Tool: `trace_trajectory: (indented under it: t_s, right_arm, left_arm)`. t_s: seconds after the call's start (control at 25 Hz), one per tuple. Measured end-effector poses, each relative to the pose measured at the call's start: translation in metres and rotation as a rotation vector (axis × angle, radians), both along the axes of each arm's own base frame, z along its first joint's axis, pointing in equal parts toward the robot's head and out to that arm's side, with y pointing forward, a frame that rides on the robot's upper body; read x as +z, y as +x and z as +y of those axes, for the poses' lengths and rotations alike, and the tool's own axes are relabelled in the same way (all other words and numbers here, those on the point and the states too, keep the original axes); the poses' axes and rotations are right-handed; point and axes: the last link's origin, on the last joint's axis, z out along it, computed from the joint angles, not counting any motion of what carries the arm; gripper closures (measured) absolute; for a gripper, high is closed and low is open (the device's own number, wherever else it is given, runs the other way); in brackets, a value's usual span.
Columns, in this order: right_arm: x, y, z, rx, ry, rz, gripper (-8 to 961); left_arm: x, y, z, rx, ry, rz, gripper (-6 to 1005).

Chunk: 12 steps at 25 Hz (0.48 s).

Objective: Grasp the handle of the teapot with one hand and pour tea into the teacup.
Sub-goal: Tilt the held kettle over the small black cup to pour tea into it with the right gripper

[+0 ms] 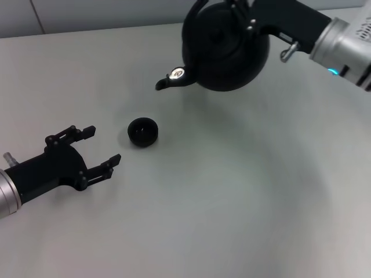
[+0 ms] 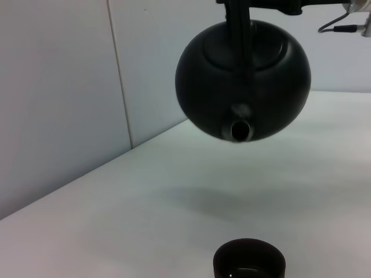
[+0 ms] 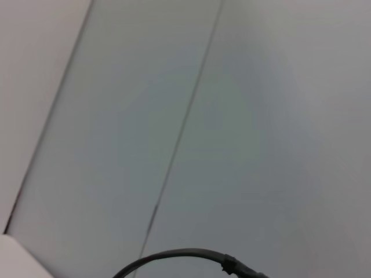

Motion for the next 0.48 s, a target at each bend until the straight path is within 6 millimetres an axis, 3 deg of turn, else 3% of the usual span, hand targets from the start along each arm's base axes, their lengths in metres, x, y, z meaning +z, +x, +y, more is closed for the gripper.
trace_trajectory:
  t_s: [0.48]
  right_arm:
    - [-0.0107,-0.0120,0.0066,0.030,-0.034,-0.071,831]
  left_arm:
    - [-0.0013,0.0007,0.0008,-0.003,-0.008,0.007,198]
